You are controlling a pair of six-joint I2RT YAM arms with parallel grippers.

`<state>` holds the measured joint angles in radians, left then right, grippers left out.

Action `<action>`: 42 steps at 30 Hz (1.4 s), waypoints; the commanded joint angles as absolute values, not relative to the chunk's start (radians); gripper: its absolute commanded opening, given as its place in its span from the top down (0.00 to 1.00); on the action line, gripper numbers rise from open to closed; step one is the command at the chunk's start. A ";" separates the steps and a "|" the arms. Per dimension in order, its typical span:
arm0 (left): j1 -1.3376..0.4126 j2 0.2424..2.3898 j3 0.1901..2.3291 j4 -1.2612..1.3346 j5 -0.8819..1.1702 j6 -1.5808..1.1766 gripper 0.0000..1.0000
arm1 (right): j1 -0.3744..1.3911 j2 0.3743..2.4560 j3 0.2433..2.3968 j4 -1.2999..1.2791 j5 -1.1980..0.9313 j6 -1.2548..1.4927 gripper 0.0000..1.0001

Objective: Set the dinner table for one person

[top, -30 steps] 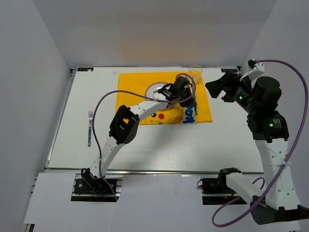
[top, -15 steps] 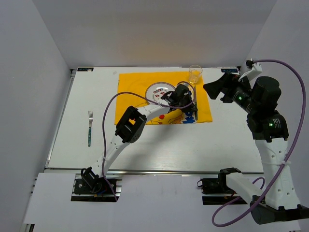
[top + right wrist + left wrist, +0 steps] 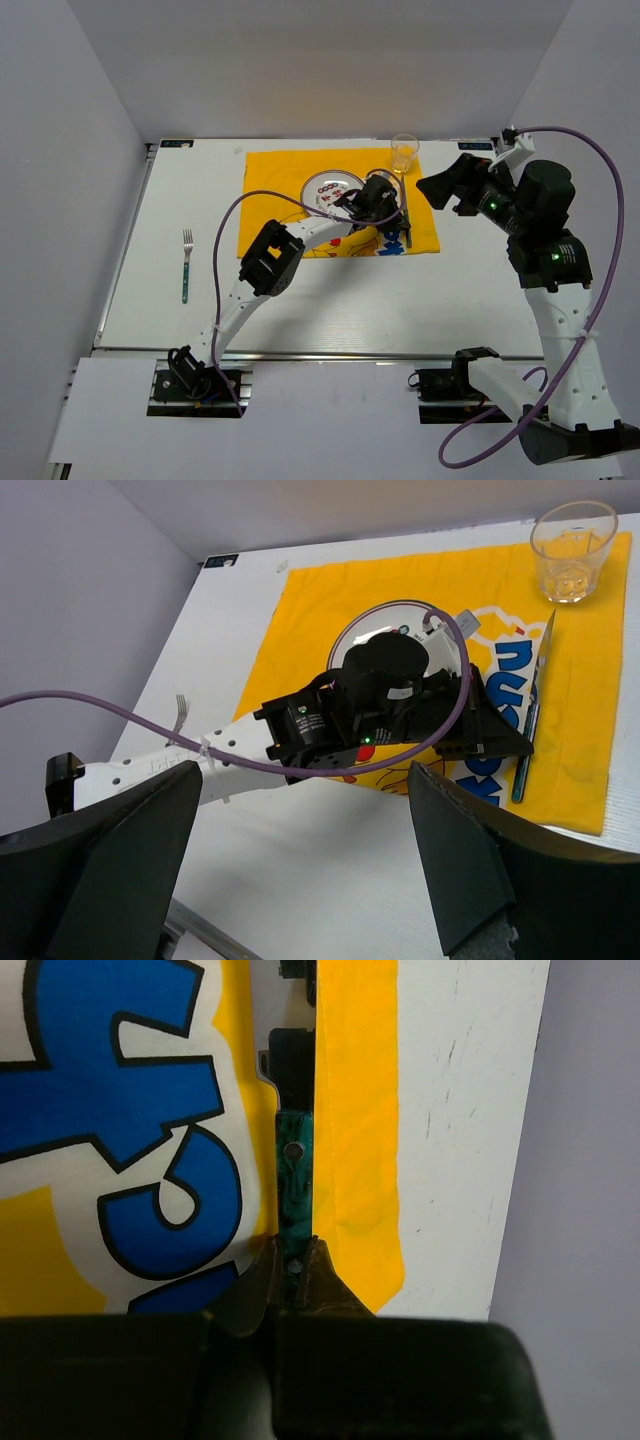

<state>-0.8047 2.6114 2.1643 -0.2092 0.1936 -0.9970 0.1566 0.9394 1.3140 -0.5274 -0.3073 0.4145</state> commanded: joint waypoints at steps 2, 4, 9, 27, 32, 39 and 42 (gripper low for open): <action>-0.813 2.592 2.186 -0.202 0.181 -1.015 1.00 | 0.155 0.927 1.313 -0.485 -0.328 0.405 0.11; -0.813 2.600 2.187 -0.190 0.189 -1.022 0.92 | 0.152 0.923 1.309 -0.482 -0.330 0.405 0.11; -0.813 2.597 2.187 -0.195 0.184 -1.025 0.69 | 0.149 0.916 1.304 -0.482 -0.331 0.402 0.11; -0.760 2.182 2.079 -0.549 -0.033 -0.868 0.02 | 0.150 0.894 1.316 -0.453 -0.321 0.423 0.11; -0.562 1.972 1.866 -0.915 -0.343 -0.838 0.02 | 0.150 0.884 1.240 -0.397 -0.373 0.431 0.11; -0.079 1.597 1.327 -0.899 -0.328 -0.721 0.02 | 0.153 0.890 1.082 -0.235 -0.515 0.482 0.11; 0.036 1.578 1.278 -0.923 -0.340 -0.687 0.02 | 0.155 0.900 1.029 -0.147 -0.589 0.520 0.11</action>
